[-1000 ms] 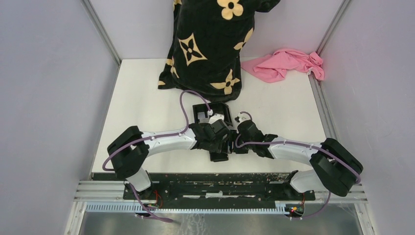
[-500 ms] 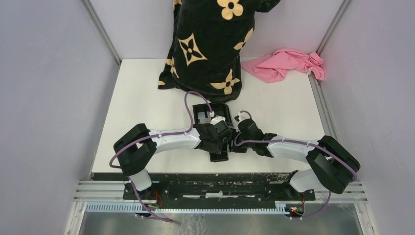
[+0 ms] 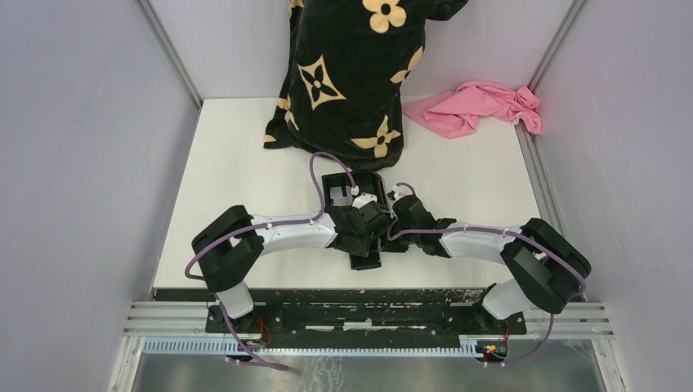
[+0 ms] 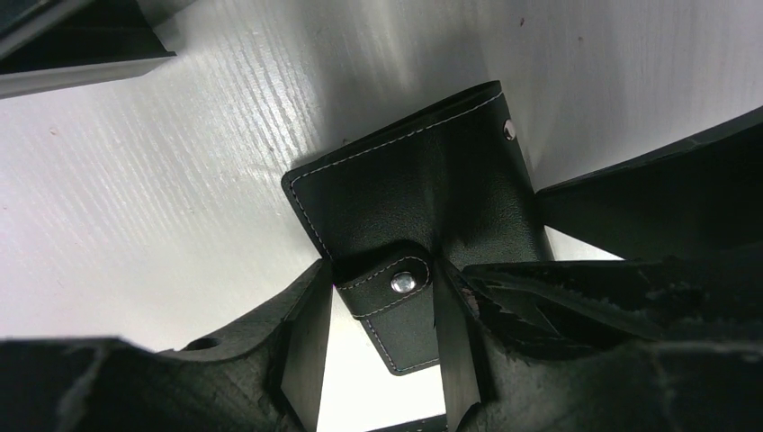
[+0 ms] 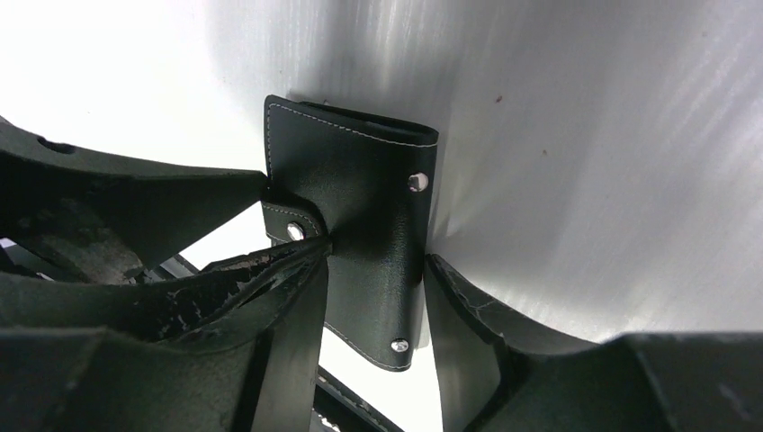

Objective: Put the credit cards into the card holder
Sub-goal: Open the card holder at the center of the board.

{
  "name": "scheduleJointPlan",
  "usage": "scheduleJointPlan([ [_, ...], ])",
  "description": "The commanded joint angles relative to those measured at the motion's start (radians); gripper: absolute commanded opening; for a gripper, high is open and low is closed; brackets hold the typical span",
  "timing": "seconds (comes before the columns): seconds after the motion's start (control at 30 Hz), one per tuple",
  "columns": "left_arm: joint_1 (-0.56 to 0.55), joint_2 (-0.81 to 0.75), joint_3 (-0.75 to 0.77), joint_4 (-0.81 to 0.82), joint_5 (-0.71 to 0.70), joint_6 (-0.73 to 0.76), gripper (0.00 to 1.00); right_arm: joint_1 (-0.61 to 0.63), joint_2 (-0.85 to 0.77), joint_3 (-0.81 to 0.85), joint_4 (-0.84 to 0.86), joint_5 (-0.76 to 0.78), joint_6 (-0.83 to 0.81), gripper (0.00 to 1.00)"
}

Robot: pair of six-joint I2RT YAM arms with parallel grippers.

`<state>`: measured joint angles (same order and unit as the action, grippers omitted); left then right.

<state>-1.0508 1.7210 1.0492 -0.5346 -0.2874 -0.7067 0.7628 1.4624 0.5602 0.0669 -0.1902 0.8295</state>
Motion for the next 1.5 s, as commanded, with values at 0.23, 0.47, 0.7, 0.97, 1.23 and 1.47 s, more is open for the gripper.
scheduleJointPlan([
  [0.23,-0.009,0.06,0.038,-0.108,-0.129,-0.02,0.44,0.0,0.115,-0.007,-0.158,0.039,-0.045,0.4],
  [0.47,-0.017,0.086,0.061,-0.167,-0.185,-0.042,0.38,0.0,0.157,0.005,-0.178,0.041,-0.059,0.31],
  [0.7,-0.021,0.095,0.069,-0.193,-0.209,-0.055,0.32,0.0,0.206,0.027,-0.21,0.034,-0.085,0.22],
  [0.97,-0.021,0.083,0.061,-0.219,-0.251,-0.086,0.25,0.0,0.229,0.034,-0.249,0.043,-0.103,0.03],
  [1.23,-0.019,0.044,0.02,-0.225,-0.279,-0.117,0.13,-0.002,0.234,0.036,-0.271,0.06,-0.101,0.01],
  [1.47,-0.018,0.015,-0.007,-0.255,-0.328,-0.159,0.06,-0.004,0.241,0.037,-0.284,0.068,-0.097,0.01],
])
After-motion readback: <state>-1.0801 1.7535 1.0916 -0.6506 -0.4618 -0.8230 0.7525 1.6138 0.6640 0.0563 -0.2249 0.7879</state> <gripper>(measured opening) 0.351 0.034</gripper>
